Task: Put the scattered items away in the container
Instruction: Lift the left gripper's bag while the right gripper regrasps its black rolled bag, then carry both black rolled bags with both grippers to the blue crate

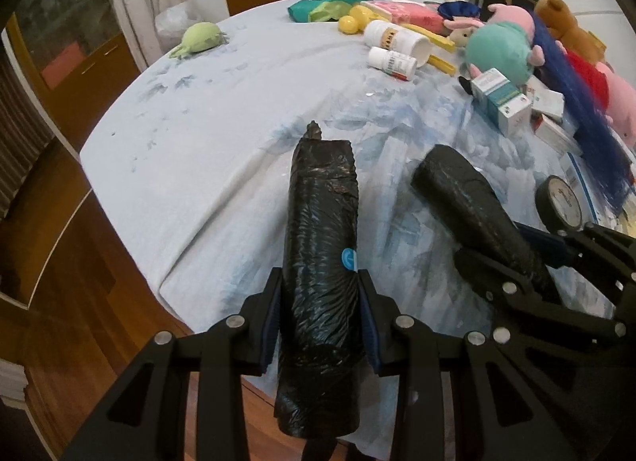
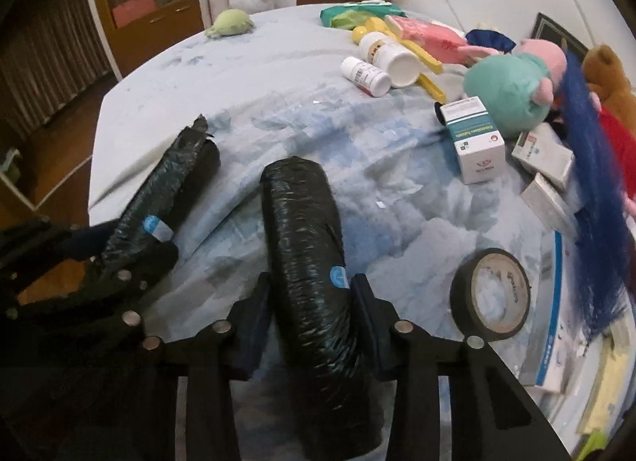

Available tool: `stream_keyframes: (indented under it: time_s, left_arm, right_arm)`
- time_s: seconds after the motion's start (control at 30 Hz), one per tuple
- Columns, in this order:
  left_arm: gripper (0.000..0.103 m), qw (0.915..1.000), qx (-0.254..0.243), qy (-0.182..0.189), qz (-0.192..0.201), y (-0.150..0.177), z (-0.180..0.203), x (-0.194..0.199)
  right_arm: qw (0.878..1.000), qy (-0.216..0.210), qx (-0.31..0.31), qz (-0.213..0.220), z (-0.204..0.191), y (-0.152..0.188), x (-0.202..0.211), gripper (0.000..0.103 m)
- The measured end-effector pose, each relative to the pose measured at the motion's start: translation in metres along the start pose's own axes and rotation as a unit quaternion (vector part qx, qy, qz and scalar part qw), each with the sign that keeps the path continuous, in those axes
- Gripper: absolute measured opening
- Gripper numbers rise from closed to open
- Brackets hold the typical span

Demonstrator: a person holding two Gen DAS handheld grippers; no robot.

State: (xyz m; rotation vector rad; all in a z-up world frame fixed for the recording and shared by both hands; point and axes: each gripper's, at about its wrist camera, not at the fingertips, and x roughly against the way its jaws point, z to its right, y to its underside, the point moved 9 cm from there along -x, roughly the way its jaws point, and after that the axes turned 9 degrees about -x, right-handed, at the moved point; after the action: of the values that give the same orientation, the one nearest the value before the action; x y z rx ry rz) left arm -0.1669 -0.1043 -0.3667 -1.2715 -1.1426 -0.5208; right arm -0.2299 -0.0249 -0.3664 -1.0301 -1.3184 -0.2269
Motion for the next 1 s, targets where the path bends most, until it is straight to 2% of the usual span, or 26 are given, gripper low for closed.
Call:
stream_keyframes:
  time_s: [0.1, 0.23, 0.43, 0.6, 0.73, 0.83, 1.0]
  left_arm:
    - [0.034, 1.0000, -0.006, 0.003, 0.008, -0.008, 0.003, 0.006]
    - [0.034, 0.9994, -0.023, 0.009, 0.023, -0.023, 0.011, 0.022]
    - [0.034, 0.9965, -0.057, 0.034, 0.051, -0.055, 0.028, 0.055]
    - [0.034, 0.9883, -0.099, 0.067, 0.095, -0.092, 0.058, 0.099]
    - [0.034, 0.9766, -0.134, 0.101, 0.134, -0.121, 0.092, 0.142]
    - [0.034, 0.9630, -0.164, 0.131, 0.169, -0.142, 0.128, 0.182]
    - [0.034, 0.9358, -0.208, 0.185, 0.216, -0.163, 0.198, 0.244]
  right_arm:
    - [1.000, -0.011, -0.028, -0.004, 0.005, -0.002, 0.004, 0.035]
    - [0.999, -0.010, -0.046, 0.012, 0.011, -0.009, 0.025, 0.035]
    - [0.995, 0.017, -0.084, 0.042, 0.032, -0.026, 0.068, 0.035]
    - [0.986, 0.058, -0.126, 0.087, 0.061, -0.041, 0.130, 0.035]
    - [0.974, 0.094, -0.158, 0.131, 0.088, -0.047, 0.189, 0.035]
    - [0.961, 0.127, -0.182, 0.166, 0.113, -0.047, 0.240, 0.035]
    - [0.930, 0.178, -0.226, 0.227, 0.164, -0.039, 0.329, 0.035]
